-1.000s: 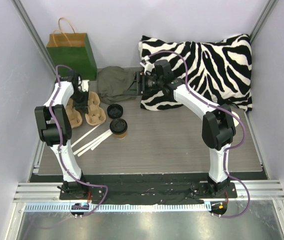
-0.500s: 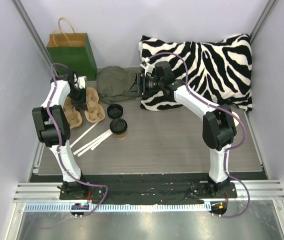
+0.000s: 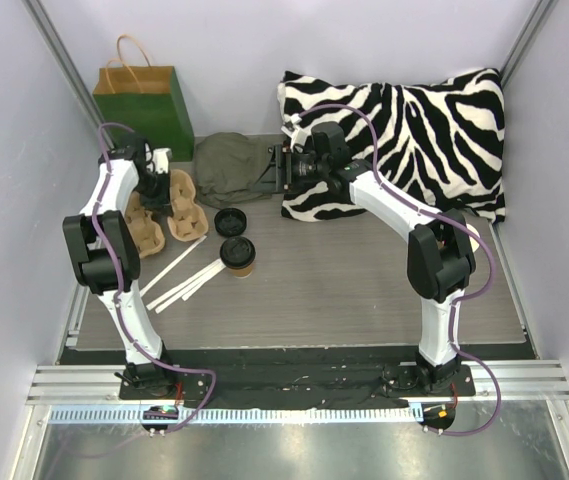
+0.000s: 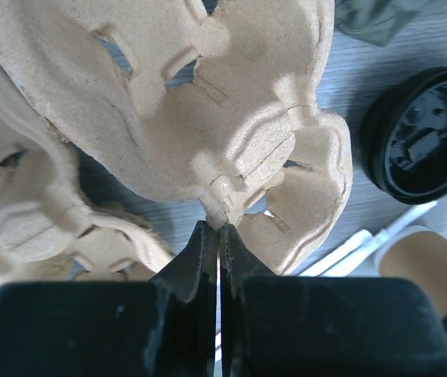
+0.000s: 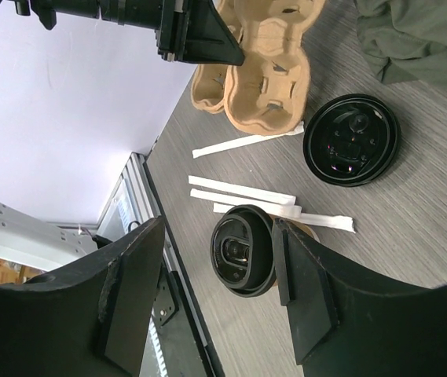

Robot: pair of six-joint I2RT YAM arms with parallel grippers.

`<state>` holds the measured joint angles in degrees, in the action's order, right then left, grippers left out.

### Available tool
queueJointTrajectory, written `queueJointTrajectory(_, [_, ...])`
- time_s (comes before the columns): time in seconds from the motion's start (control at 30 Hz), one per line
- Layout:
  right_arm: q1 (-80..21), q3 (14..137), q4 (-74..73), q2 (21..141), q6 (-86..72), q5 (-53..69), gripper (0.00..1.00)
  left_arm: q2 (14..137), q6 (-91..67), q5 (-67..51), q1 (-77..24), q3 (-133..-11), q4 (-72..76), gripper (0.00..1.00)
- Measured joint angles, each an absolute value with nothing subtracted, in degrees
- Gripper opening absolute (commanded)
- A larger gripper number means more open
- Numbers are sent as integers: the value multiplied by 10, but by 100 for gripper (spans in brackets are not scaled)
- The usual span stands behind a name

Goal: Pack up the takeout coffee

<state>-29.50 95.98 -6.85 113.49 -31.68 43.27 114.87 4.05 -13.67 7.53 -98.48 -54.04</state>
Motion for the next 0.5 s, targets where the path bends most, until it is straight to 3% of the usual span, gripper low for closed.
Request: queueJointTrajectory(0.5, [-295, 951, -61, 1133, -319, 435, 67, 1132, 63, -144, 75, -868, -525, 0])
